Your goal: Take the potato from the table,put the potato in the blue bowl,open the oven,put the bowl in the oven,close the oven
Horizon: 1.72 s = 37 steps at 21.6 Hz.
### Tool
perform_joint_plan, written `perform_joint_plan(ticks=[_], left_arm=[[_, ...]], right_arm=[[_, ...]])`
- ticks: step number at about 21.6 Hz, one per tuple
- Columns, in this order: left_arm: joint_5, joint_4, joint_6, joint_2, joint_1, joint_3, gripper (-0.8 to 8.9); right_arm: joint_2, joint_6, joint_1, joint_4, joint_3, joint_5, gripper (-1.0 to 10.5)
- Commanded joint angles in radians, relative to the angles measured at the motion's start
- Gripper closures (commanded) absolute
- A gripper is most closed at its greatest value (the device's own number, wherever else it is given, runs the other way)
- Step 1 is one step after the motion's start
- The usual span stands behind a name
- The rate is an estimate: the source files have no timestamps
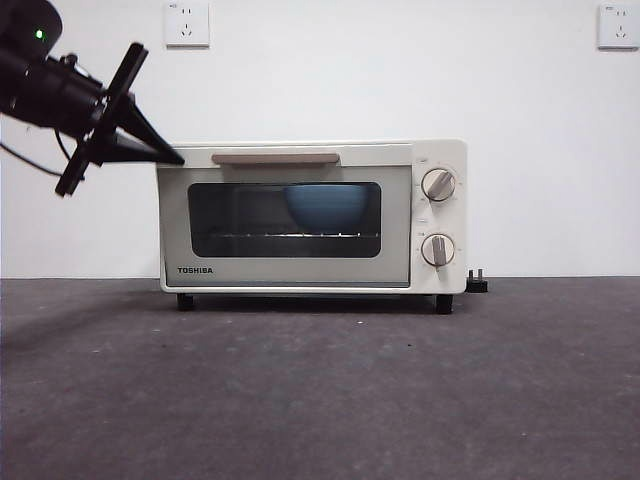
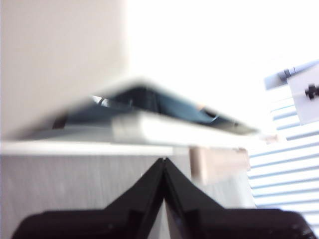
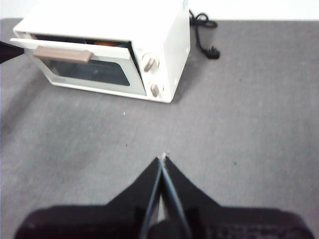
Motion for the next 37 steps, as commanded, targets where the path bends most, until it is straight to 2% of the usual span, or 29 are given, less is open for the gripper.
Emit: perform_joint_plan(ticks=[1,6,17,20,22,26,29,31,33,35,37], left_arm=[[-0.02,0.006,-0.006,-0.003,-0.009,0.026,8.21],[-0.017,0.006,-0.006,-0.003,-0.014,0.052,8.21],[0.106,-0.066,0.007,-0.011,-0.027,0.052,8.21],[0.111,-0.162,0.093,-0.042,-0.044,0.052,8.21],[0.094,-0.266,0.19,-0.08,-0.061,0.052,8.21],[-0.045,-0.505,0.383,-0.19,-0.114,0.052,8.21],[-0.226,-0.666,0.495,-0.299,-0.174,0.052,8.2],[-0.394,-0.75,0.516,-0.405,-0.241,0.052,8.2],[-0.526,-0.786,0.497,-0.533,-0.33,0.052,8.2],[-0.59,-0.788,0.466,-0.652,-0.417,0.052,8.18],[-0.619,-0.797,0.477,-0.746,-0.493,0.052,8.18]], right_arm=[[-0.004,0.006,0.0,0.019,-0.01,0.002,9.5],[0.001,0.006,0.0,0.023,-0.012,0.002,9.5],[0.031,0.003,0.0,0.009,-0.014,0.035,9.5],[0.031,0.003,0.0,-0.027,-0.014,0.035,9.5],[0.031,0.003,0.001,-0.052,-0.014,0.035,9.5],[0.031,0.007,0.002,-0.056,-0.014,0.035,9.5],[0.031,0.011,0.002,-0.052,-0.014,0.035,9.5],[0.031,0.013,0.002,-0.049,-0.014,0.035,9.5],[0.031,0.016,0.002,-0.043,-0.014,0.035,9.5],[0.031,0.015,0.002,-0.061,-0.014,0.036,9.5],[0.036,0.021,0.002,-0.08,-0.014,0.035,9.5]])
